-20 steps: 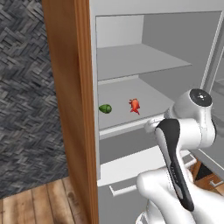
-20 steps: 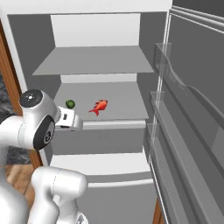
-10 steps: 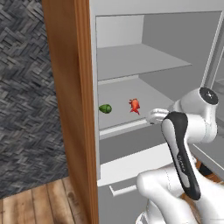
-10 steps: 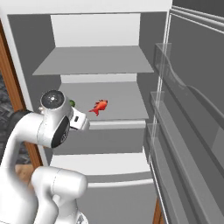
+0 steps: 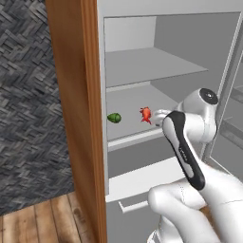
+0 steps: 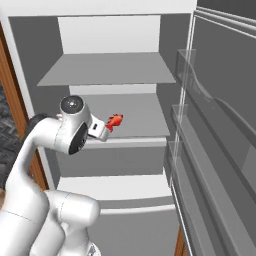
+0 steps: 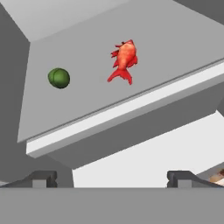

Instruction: Open the fridge, remove the apple, avocado, and fish, and place them on any counter.

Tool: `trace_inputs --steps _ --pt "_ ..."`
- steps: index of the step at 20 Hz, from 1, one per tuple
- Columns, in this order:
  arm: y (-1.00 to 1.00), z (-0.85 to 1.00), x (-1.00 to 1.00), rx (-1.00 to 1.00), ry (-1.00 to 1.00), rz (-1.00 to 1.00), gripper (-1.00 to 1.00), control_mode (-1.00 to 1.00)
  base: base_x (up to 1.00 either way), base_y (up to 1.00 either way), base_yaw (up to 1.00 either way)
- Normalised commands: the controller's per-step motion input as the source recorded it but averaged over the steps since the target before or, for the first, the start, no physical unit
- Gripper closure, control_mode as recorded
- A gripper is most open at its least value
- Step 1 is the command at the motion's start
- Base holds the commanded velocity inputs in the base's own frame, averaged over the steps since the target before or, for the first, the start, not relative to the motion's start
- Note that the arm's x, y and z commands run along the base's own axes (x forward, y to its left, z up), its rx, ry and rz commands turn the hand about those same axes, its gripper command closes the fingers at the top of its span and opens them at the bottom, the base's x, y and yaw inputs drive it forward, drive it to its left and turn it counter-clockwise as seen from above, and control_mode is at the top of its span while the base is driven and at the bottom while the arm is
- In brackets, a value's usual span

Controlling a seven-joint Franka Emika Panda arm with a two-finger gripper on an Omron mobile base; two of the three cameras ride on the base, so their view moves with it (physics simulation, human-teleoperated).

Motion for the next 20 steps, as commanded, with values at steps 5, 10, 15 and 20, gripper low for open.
trace_inputs --steps 5,10,15,20 --pt "0.0 -0.14 0.87 -0.02 0.05 -0.04 -1.0 -1.0 0.0 0.0 0.0" --pt "0.0 -0.37 0.53 -0.09 -0.02 -0.03 -1.0 -1.0 0.0 0.0 0.0" --pt "0.0 -0.26 0.47 -0.08 0.0 -0.02 -1.0 -1.0 0.0 0.0 0.0" --pt "0.0 -0.33 0.46 -0.07 0.0 -0.01 -1.0 -1.0 0.0 0.0 0.0"
